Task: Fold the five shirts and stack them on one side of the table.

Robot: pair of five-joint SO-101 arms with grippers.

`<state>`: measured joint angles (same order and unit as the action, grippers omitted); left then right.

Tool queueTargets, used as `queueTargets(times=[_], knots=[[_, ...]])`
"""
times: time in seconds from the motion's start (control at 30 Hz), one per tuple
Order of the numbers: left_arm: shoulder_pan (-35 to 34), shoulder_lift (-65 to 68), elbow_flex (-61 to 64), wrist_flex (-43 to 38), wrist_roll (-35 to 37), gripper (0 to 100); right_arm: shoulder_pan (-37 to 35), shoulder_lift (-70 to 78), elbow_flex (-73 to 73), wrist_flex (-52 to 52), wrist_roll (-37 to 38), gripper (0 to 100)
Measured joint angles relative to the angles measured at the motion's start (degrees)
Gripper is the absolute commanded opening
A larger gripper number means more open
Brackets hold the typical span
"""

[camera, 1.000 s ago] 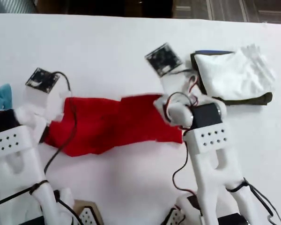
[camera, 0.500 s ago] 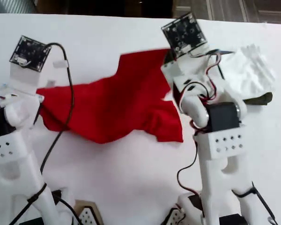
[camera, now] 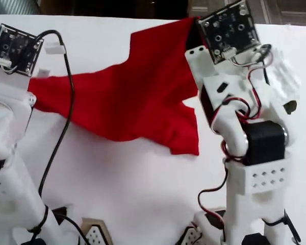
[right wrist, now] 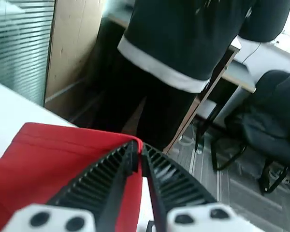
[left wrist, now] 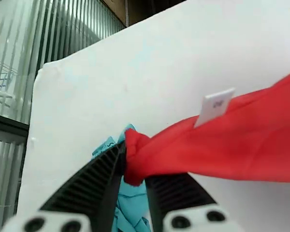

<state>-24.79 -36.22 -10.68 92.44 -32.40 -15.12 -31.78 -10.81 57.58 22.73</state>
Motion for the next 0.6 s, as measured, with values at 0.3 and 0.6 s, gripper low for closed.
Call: queueTargets(times=[0.3,0.6], knots=[[0.0,0.0,-11.25,6.59,0.0,3,0.0,0.0,-15.47,8.88,0.18,1.9],[0.0,-2.73,-15.65,9.05,0.0,3,0.0,-1.14,-31.03,18.73,0.18,1.9]])
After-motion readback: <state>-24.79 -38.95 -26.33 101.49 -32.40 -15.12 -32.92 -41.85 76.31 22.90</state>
